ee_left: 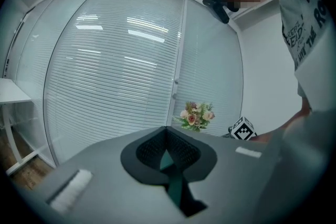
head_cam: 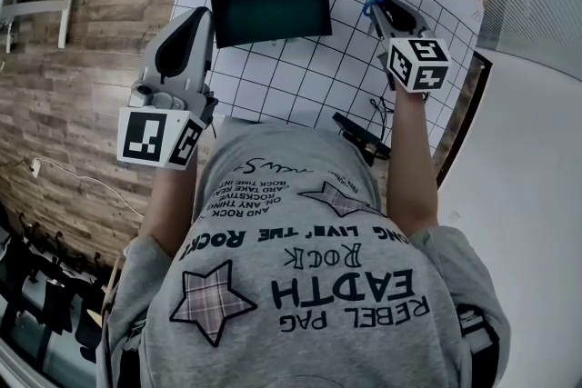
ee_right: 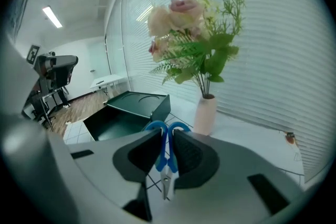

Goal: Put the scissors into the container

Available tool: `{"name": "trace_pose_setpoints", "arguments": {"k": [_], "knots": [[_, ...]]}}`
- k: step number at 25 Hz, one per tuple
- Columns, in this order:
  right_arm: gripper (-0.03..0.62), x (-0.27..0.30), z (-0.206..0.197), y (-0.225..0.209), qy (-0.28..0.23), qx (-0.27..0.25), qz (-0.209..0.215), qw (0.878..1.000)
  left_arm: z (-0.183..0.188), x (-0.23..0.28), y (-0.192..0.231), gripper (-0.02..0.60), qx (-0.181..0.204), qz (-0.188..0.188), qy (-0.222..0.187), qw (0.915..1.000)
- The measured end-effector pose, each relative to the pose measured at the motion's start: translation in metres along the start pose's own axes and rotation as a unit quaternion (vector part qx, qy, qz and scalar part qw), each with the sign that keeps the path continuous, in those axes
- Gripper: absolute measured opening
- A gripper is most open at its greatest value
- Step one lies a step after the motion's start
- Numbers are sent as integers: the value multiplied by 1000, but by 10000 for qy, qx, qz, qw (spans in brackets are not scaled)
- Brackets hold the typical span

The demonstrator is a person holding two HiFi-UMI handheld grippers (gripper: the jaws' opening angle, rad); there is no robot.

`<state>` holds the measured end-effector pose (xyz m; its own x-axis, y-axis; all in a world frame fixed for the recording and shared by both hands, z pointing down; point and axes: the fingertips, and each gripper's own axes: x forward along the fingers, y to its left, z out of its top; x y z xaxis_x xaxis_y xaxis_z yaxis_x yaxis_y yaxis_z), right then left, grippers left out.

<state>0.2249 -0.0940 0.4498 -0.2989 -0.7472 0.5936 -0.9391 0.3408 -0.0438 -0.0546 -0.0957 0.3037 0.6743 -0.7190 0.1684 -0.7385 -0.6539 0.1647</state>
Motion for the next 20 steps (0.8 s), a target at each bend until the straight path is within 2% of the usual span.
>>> {"name": "trace_pose_setpoints", "arguments": {"k": [20], "knots": [[81,-56,51,15,-1056,-302,-112,9939,23,-11,-11,9,202,-10,-273,9994]]}}
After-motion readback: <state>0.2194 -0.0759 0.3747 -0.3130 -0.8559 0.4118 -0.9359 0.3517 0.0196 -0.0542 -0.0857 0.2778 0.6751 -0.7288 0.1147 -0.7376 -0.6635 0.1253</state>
